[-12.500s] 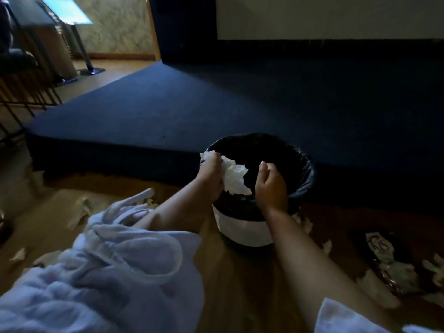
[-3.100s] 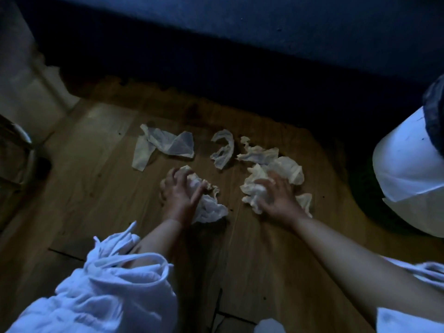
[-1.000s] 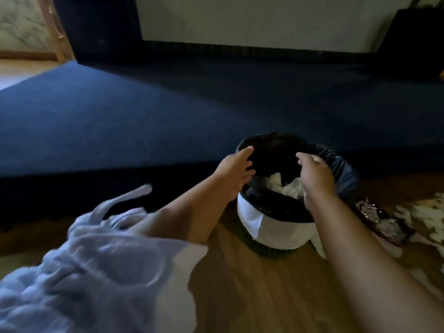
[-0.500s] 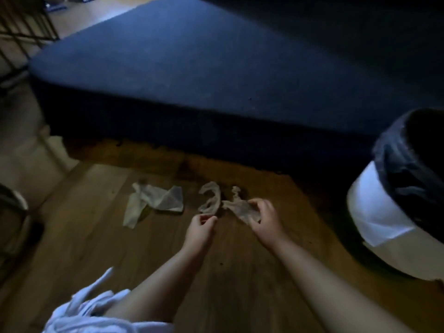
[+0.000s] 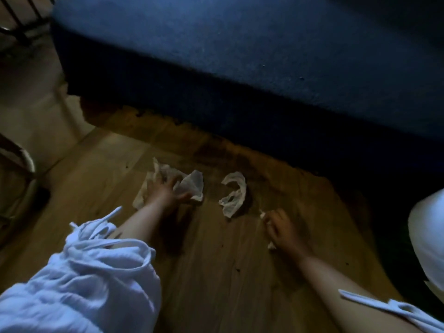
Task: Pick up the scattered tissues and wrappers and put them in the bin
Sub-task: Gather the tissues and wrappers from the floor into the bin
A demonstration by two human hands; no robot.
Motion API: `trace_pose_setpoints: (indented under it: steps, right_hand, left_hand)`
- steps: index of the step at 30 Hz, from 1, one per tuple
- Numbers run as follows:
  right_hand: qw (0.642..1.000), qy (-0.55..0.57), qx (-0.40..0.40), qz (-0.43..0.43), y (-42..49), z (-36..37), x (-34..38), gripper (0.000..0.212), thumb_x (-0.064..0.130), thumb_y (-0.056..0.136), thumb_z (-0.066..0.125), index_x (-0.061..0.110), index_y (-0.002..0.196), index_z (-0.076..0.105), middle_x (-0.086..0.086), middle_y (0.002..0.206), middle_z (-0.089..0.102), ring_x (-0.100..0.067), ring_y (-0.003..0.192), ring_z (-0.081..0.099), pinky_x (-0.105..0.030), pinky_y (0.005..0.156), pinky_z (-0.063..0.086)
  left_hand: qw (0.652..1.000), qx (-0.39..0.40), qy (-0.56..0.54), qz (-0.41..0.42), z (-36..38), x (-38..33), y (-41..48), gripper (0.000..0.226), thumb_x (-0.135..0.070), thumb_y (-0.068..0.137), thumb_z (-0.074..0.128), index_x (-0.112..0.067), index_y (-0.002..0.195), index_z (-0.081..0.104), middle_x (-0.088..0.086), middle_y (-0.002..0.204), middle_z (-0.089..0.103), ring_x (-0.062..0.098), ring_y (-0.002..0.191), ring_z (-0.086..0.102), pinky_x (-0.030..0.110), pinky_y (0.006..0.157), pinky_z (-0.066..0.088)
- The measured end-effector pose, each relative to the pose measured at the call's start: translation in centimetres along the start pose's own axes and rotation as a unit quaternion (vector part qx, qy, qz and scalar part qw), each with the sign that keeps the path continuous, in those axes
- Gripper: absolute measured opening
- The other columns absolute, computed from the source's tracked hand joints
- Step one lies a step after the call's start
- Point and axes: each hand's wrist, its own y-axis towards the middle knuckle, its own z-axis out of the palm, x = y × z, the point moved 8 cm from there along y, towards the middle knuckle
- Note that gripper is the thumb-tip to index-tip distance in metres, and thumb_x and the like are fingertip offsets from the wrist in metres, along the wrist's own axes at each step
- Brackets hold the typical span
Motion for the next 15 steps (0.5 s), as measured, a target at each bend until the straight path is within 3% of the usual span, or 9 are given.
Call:
trace_pose_setpoints:
  steps: [3,6,8,10,13,15]
  right_hand:
    - [0.992,0.084,-0.091,-0.01,2.3,-2.0,2.3,0.035,0.022,0.084,0.036,-0.003,0.091,0.06,-0.009,0.093,0.046,-0.024,0.084,0.05,-0.016,0.065,0.03]
    - [0.984,0.123,-0.127,-0.007,5.4,-2.3,5.1,0.029,0.019,0.096,0.036,0.002,0.103,0.058,-0.01,0.113,0.044,-0.014,0.091,0.046,-0.01,0.072,0.034]
    - [0.995,0.075,-0.066,0.015,7.7,-0.3,6.2,0.029,0.022,0.098,0.038,0.009,0.119,0.053,-0.011,0.136,0.034,-0.019,0.111,0.045,-0.024,0.091,0.042]
    - [0.999,-0.031,0.022,0.028,8.6,2.3,6.7,0.041,0.031,0.096,0.042,0.016,0.134,0.043,-0.01,0.149,0.023,-0.03,0.132,0.032,-0.042,0.107,0.034]
    - [0.989,-0.115,0.098,0.005,6.5,4.5,7.1,0.048,0.031,0.098,0.037,0.021,0.144,0.028,-0.006,0.155,0.015,-0.031,0.139,0.02,-0.041,0.11,0.025]
    - [0.992,-0.059,0.112,-0.006,4.1,4.8,7.1,0.041,0.029,0.1,0.032,0.021,0.14,0.034,-0.009,0.151,0.027,-0.029,0.135,0.03,-0.038,0.11,0.028]
  left_hand:
    - [0.996,-0.055,-0.019,0.06,0.0,-0.8,-2.6,0.048,-0.031,0.084,0.063,-0.021,0.129,0.05,0.011,0.143,0.038,0.033,0.128,0.037,0.044,0.104,0.036]
    - [0.992,-0.063,-0.064,0.084,0.4,-0.8,-5.7,0.034,-0.019,0.086,0.061,-0.014,0.119,0.058,0.008,0.126,0.053,0.025,0.115,0.049,0.04,0.097,0.043]
    - [0.99,-0.06,-0.092,0.086,0.3,-0.8,-7.2,0.026,-0.014,0.087,0.06,-0.01,0.113,0.061,0.004,0.113,0.056,0.019,0.104,0.053,0.032,0.089,0.045]
    - [0.986,-0.044,-0.152,0.046,0.3,-0.3,-8.0,0.02,-0.009,0.087,0.059,-0.009,0.107,0.061,0.004,0.108,0.055,0.016,0.096,0.053,0.028,0.082,0.046]
    - [0.96,-0.012,-0.277,-0.034,0.1,0.5,-8.6,0.021,-0.007,0.087,0.059,-0.013,0.107,0.059,0.007,0.109,0.059,0.021,0.097,0.059,0.037,0.086,0.052]
    - [0.945,-0.001,-0.322,-0.056,-0.1,-0.1,-9.1,0.022,-0.008,0.085,0.061,-0.015,0.106,0.059,0.006,0.108,0.062,0.02,0.098,0.061,0.04,0.087,0.053]
